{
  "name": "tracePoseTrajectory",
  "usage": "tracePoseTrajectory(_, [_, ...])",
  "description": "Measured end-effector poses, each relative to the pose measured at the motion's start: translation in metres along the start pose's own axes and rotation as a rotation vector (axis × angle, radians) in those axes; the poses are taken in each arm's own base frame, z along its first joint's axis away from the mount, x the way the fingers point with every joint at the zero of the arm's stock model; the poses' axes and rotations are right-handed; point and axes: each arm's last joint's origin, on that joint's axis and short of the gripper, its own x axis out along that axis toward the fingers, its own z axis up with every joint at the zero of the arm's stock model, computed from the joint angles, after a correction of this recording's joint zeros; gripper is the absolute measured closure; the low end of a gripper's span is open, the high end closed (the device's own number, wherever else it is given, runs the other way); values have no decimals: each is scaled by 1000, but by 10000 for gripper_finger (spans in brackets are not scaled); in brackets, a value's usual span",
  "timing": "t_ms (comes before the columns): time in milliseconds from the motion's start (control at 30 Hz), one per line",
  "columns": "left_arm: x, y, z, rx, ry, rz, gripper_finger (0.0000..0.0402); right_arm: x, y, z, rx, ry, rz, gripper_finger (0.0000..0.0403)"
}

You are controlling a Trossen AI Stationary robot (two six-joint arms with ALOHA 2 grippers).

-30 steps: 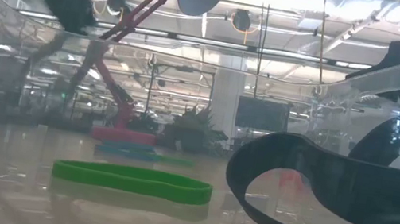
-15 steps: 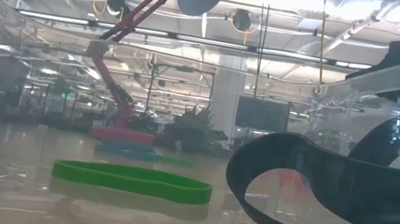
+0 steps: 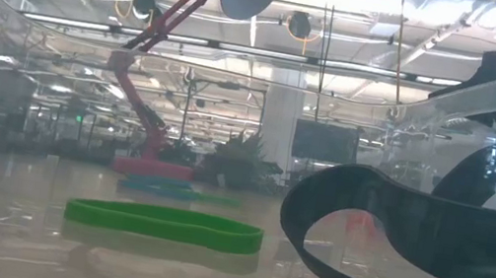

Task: Pick and place rubber bands into bin
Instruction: Put the black rubber band into the transparent bin

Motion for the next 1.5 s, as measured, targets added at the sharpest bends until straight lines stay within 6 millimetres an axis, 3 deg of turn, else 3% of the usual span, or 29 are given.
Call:
tracePoseTrajectory(133, [40,-9,14,-21,84,-16,398,0,0,0,-1,0,0,259])
tracePoseTrajectory(267, [83,-19,11,-61,147,-38,398,0,0,0,0,0,0,259])
tracePoseTrajectory(533, [152,-35,-20,-273,250,-68,398,0,0,0,-1,0,1,259])
tracePoseTrajectory(800, [205,-51,-53,-398,297,-118,398,0,0,0,8,0,1,259])
tracePoseTrajectory(1167, [250,-53,-108,-570,503,-57,392,0,0,-2,-16,15,1,259])
tracePoseTrajectory(1367, [260,-53,-124,-597,568,-46,396,0,0,-3,-18,17,1,259])
tracePoseTrajectory(1500, [258,-51,-131,-601,588,8,379,0,0,-3,-19,17,1,259])
